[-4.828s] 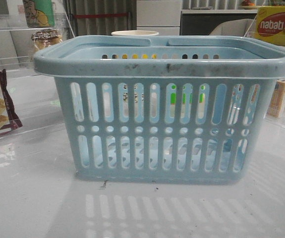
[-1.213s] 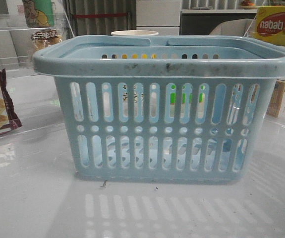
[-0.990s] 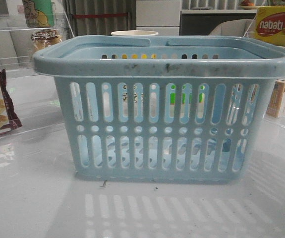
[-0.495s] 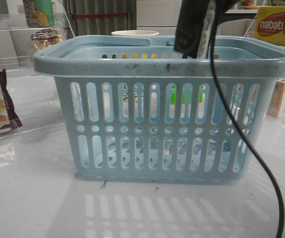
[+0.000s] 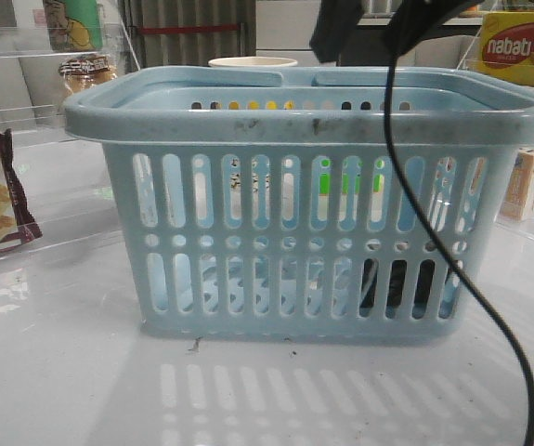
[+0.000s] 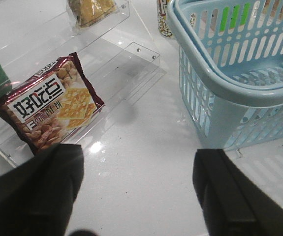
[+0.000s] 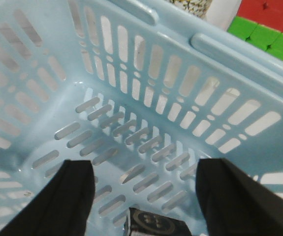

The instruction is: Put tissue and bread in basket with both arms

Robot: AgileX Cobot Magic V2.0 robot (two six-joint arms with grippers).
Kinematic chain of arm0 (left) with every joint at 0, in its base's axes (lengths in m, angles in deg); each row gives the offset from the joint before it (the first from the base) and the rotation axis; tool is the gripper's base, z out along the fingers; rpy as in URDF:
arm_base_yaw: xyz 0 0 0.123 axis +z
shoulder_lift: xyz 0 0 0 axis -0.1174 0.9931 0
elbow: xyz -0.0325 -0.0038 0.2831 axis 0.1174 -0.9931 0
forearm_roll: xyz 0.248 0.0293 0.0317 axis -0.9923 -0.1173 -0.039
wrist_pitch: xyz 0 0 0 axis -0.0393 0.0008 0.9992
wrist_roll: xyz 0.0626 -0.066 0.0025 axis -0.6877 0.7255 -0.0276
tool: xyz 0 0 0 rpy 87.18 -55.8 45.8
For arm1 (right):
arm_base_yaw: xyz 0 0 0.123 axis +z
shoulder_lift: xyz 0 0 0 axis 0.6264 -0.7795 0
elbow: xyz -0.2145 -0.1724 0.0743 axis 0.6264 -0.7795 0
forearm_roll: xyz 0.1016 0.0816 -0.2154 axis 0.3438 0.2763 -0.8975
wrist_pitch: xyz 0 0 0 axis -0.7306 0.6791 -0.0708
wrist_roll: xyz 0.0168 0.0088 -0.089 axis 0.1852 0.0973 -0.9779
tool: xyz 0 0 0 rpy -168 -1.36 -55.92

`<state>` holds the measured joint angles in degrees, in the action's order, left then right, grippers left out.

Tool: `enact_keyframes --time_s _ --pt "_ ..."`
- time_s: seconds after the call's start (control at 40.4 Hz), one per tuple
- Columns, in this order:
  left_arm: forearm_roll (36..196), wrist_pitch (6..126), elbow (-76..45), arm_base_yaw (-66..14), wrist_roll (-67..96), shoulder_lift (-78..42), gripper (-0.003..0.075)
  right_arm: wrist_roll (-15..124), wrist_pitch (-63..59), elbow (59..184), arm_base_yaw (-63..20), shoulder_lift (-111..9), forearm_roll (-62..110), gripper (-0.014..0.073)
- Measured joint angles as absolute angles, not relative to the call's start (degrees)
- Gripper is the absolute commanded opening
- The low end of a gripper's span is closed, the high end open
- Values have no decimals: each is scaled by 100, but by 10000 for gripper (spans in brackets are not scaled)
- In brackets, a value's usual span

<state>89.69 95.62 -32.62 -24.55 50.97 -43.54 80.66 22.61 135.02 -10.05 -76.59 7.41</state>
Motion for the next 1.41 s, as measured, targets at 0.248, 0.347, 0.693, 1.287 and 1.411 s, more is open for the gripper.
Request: enact_keyframes --time_s 0.248,0.347,0.693,1.287,1.411 --pt "8969 9562 -3262 -2455 5097 -4354 526 8054 2174 12426 -996 -6055 635 549" --pt "8969 9562 -3262 -2455 5097 -4354 526 8054 2166 11953 -996 -5369 619 549" --pt "8969 9562 -3262 -2455 5097 -4354 526 8054 2313 10497 -996 -3218 571 549" --pt "8909 8995 -3178 -2455 5097 -3923 575 8054 2506 10119 -996 -2507 571 549" --pt "8860 8878 -2871 -2455 5097 -3136 671 8054 2516 10119 -996 -2507 562 549"
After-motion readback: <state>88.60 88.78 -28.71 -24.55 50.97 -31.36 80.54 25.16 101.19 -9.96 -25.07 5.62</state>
